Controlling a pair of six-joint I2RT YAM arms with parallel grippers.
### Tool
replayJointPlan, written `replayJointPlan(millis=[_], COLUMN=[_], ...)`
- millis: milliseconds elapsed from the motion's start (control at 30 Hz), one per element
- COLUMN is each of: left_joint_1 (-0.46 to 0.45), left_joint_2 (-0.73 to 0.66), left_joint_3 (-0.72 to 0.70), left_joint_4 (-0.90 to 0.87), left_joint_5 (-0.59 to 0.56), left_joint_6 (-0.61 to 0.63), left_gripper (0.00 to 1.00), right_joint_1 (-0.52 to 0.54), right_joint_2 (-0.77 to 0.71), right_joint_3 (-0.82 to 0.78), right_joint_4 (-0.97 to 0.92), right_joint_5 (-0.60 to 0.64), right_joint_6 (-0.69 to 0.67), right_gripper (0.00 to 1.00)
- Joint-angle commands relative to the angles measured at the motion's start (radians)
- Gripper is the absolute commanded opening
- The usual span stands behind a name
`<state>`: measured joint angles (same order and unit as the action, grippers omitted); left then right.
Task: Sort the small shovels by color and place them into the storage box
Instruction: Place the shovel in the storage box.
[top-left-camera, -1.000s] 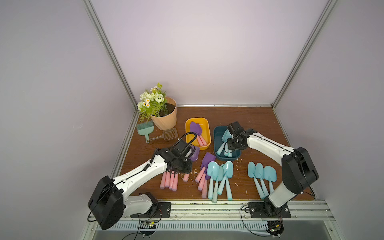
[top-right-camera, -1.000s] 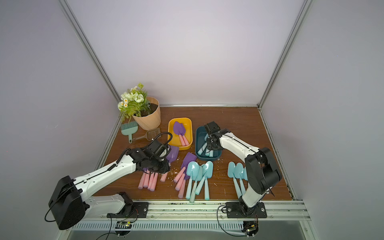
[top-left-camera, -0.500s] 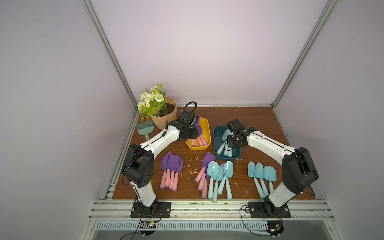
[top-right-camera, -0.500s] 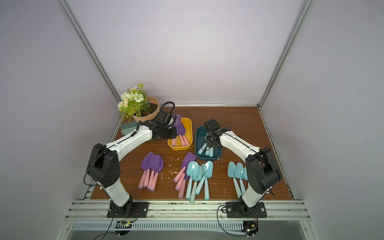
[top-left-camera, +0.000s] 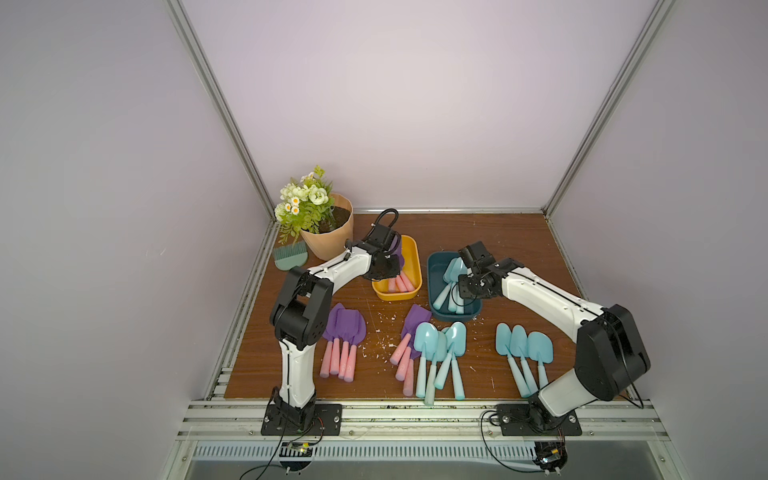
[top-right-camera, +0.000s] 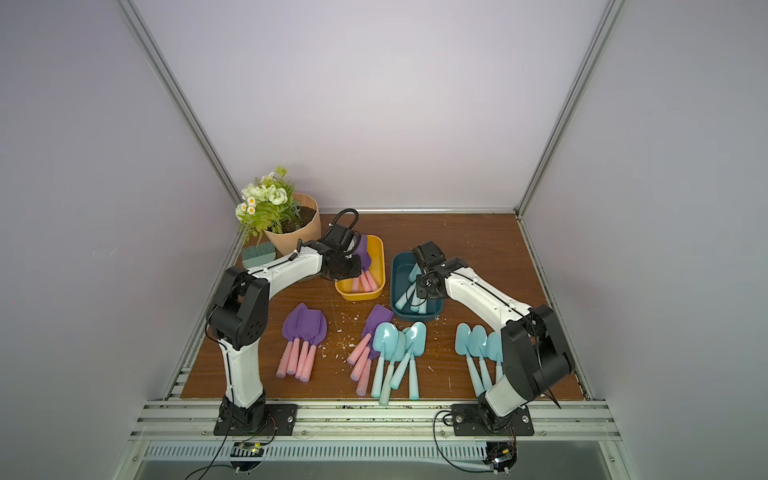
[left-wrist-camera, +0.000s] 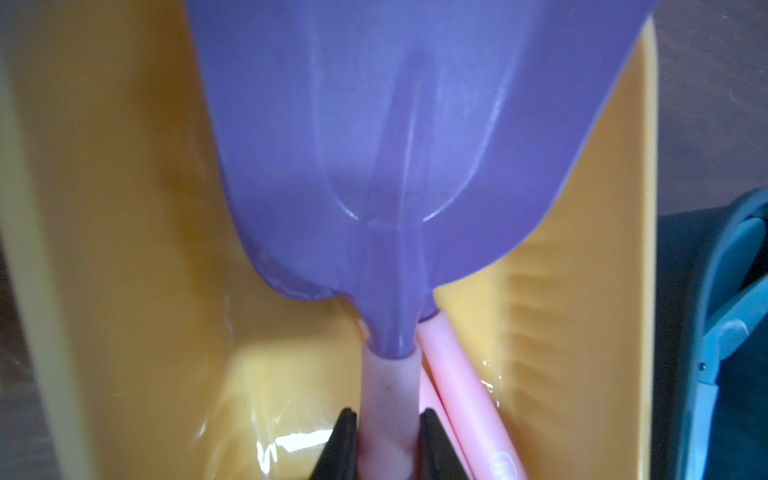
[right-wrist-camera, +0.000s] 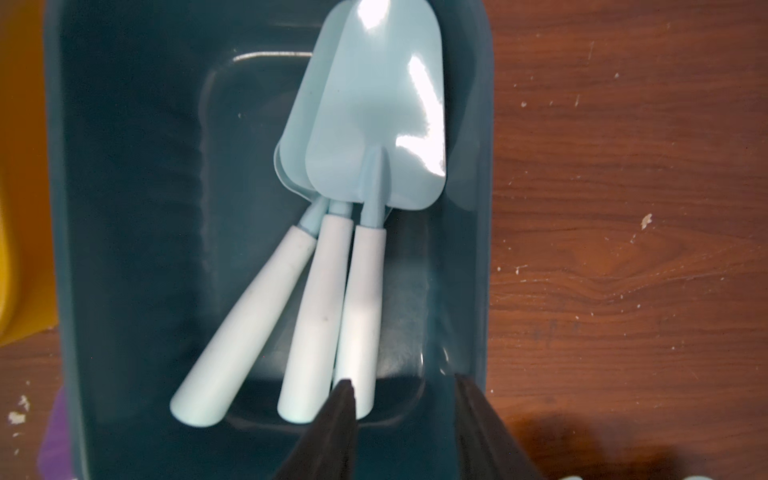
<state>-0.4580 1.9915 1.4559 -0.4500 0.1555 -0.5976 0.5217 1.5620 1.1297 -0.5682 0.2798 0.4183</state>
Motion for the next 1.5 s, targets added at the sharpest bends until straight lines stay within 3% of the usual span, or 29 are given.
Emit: replayJointPlan(millis=[0, 200, 367, 467, 867, 1233, 1467], left_joint_1=[0.01, 0.01, 0.011, 0.01, -0.01, -0.045, -0.089], left_joint_2=[0.019, 0.016, 0.012, -0.004, -0.137, -0.169, -0.214], left_joint_3=[0.016, -0.014, -0.029, -0.042, -0.092, -0.15, -0.181], left_joint_4=[0.002, -0.003, -0.009, -0.009, 0.02, 0.057, 0.06], left_joint_5=[0.001, -0.018, -0.007, -0.01, -0.065, -0.054, -0.052], left_joint_6=[-0.034, -0.058, -0.067, -0.075, -0.053, -0.035, -0.005], left_gripper=[0.01, 0.09, 0.35, 0.43, 0.5, 0.51, 0.51], right_joint_1=[0.013, 0.074, 0.132, 0.182, 0.418, 0.437, 0.436], right_joint_2=[-0.038, -0.083, -0.133, -0.151, -0.227, -0.255, -0.329], right_joint_3=[-0.034, -0.096, -0.15, -0.169, -0.278, -0.262, -0.196], right_joint_4=[-0.006, -0.026, -0.03, -0.036, -0.099, -0.097, -0.098], right_joint_5=[-0.075, -0.08, -0.099, -0.112, -0.19, -0.07, 0.097], right_joint_6=[-0.008, 0.01, 0.031, 0.054, 0.2, 0.299, 0.307], right_gripper=[0.43, 0.43, 0.43, 0.43, 0.45, 0.45, 0.46])
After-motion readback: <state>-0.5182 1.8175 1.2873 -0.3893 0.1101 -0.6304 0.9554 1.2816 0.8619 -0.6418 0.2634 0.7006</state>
